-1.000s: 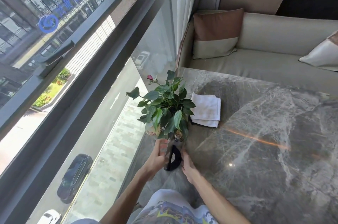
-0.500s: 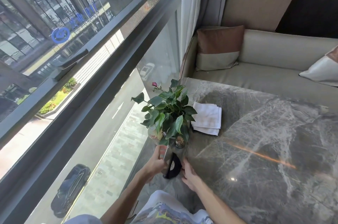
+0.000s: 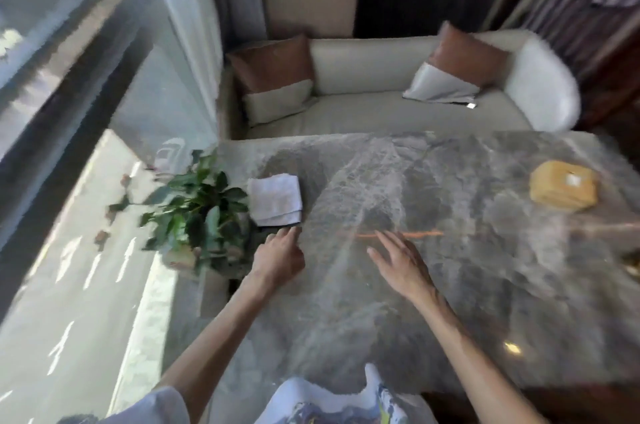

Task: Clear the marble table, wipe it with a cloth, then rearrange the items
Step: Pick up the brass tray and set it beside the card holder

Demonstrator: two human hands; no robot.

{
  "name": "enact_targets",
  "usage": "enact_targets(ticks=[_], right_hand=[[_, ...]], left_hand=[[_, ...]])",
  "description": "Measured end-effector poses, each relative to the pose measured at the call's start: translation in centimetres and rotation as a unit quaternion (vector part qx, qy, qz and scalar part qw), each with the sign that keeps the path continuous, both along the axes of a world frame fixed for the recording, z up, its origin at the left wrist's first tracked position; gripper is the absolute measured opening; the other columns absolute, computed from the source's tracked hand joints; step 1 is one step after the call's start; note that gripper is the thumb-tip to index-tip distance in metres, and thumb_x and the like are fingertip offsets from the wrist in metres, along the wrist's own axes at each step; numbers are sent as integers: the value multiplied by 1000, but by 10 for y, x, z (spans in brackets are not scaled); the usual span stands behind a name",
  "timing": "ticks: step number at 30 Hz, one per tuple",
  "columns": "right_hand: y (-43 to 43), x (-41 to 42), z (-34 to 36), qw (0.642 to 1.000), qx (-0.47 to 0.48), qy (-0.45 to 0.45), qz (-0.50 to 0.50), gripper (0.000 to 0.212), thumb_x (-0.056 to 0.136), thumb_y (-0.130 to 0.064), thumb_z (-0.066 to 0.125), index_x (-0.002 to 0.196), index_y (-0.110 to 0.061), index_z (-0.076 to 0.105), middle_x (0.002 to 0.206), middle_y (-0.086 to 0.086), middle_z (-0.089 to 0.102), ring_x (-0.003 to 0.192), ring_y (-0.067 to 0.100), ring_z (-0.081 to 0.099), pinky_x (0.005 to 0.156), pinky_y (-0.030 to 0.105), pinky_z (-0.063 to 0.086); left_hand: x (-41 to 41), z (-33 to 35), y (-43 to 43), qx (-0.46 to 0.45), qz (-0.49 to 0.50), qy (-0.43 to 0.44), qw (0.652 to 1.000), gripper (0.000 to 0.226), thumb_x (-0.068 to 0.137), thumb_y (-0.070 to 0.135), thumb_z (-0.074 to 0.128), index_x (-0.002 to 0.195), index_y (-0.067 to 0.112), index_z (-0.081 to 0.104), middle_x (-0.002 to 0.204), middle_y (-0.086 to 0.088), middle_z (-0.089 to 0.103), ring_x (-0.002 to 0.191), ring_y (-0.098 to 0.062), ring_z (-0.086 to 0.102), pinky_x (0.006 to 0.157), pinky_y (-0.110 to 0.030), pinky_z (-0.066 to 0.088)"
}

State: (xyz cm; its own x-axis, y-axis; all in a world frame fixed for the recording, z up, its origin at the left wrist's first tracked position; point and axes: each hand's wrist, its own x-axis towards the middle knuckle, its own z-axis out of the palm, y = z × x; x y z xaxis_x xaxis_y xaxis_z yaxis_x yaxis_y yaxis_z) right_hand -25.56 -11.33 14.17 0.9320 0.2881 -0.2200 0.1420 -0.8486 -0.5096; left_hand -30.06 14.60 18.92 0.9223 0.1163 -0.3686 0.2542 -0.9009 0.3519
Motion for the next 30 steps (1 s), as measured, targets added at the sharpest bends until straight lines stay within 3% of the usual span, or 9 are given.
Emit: enact_targets(ticks=[3, 7, 10, 14, 16, 21, 26, 30], right_hand=[[-82, -10, 5, 998, -42, -40, -33, 70, 92, -65, 33, 139, -15, 52, 142, 4, 53, 135, 25, 46, 112, 38, 34], [-185, -15, -3, 995, -75, -11, -62, 98, 82, -81, 9, 140, -13, 50, 145, 4, 50, 137, 21, 42, 114, 34, 31], [-268, 3, 1, 993, -85, 35, -80, 69, 95, -62, 34, 146, -16, 41, 151, 1, 41, 141, 18, 33, 116, 33, 26], [-341, 34, -4, 990, -106, 66, -67, 70, 93, -64, 33, 147, -19, 40, 154, 1, 38, 144, 21, 29, 118, 38, 25], [-358, 42, -6, 991, -89, 67, -68, 61, 96, -55, 40, 145, -19, 42, 152, 3, 41, 143, 22, 30, 117, 37, 26], [-388, 46, -14, 992, -64, 91, -55, 62, 96, -53, 42, 146, -16, 42, 153, 3, 40, 143, 20, 32, 116, 36, 27], [-448, 34, -20, 980, -36, 75, -182, 57, 96, -47, 49, 143, -15, 46, 150, 6, 45, 140, 22, 38, 117, 38, 27], [-527, 23, -30, 959, -56, 108, -258, 62, 96, -51, 45, 150, -22, 34, 153, 9, 40, 142, 29, 35, 118, 41, 25]], left_hand=[[19, -22, -73, 2, -68, 51, 996, 50, 90, 21, 44, 139, 22, 41, 137, -11, 50, 123, -36, 51, 99, -42, 44], [33, -47, -156, 29, -105, 82, 991, 51, 91, 22, 41, 142, 24, 39, 142, -8, 49, 129, -32, 49, 106, -40, 39], [45, -55, -225, 35, -91, 94, 991, 52, 91, 22, 39, 143, 26, 38, 144, -7, 48, 128, -31, 49, 107, -40, 36], [52, -55, -288, 33, -57, 95, 993, 52, 90, 22, 40, 142, 25, 39, 141, -7, 51, 126, -30, 53, 105, -39, 39], [49, -54, -307, 19, -36, 102, 994, 51, 91, 23, 40, 142, 24, 40, 141, -7, 51, 125, -30, 54, 105, -39, 40], [54, -53, -336, 16, -21, 125, 992, 51, 92, 23, 39, 142, 24, 39, 143, -6, 49, 126, -29, 53, 104, -40, 41], [94, -80, -367, -15, -58, 166, 984, 49, 90, 24, 43, 139, 21, 44, 143, -10, 49, 128, -30, 51, 107, -43, 42], [132, -88, -433, -47, -70, 161, 983, 48, 91, 16, 43, 139, 15, 47, 141, -15, 53, 129, -29, 51, 106, -35, 42]])
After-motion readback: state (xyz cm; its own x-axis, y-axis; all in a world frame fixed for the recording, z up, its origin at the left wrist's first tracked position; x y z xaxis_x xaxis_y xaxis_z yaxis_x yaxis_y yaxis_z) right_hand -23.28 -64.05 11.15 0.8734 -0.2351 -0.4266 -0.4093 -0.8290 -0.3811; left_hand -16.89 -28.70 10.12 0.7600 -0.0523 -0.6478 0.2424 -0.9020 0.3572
